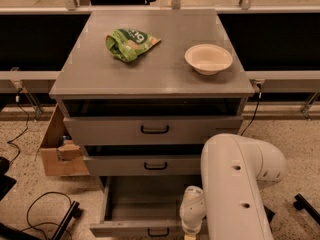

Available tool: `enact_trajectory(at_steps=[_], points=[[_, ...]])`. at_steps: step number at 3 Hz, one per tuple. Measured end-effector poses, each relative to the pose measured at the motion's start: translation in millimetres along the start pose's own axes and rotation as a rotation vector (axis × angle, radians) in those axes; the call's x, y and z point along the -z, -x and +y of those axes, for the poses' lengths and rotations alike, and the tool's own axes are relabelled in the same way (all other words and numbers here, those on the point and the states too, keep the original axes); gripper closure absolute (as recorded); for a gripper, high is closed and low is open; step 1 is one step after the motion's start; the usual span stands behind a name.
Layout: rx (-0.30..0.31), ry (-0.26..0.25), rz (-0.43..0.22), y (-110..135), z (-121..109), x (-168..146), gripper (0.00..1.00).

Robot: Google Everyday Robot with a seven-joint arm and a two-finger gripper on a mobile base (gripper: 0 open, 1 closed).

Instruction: Open bottom drawer

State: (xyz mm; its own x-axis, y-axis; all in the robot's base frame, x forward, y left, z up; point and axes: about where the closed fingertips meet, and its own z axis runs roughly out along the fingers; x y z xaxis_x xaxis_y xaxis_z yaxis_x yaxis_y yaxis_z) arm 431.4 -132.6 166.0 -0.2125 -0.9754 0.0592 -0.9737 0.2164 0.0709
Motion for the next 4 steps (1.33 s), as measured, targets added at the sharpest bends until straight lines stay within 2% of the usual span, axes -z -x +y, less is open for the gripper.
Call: enact_trajectory(at_steps=[1,3,4], points=[[-0.035,0.062,-0.063,-6,56,-27,0.39],[-0.035,0.062,-0.063,-6,54,-17,0.85],[-0.035,0.062,-0.063,-6,54,-17,1.0]])
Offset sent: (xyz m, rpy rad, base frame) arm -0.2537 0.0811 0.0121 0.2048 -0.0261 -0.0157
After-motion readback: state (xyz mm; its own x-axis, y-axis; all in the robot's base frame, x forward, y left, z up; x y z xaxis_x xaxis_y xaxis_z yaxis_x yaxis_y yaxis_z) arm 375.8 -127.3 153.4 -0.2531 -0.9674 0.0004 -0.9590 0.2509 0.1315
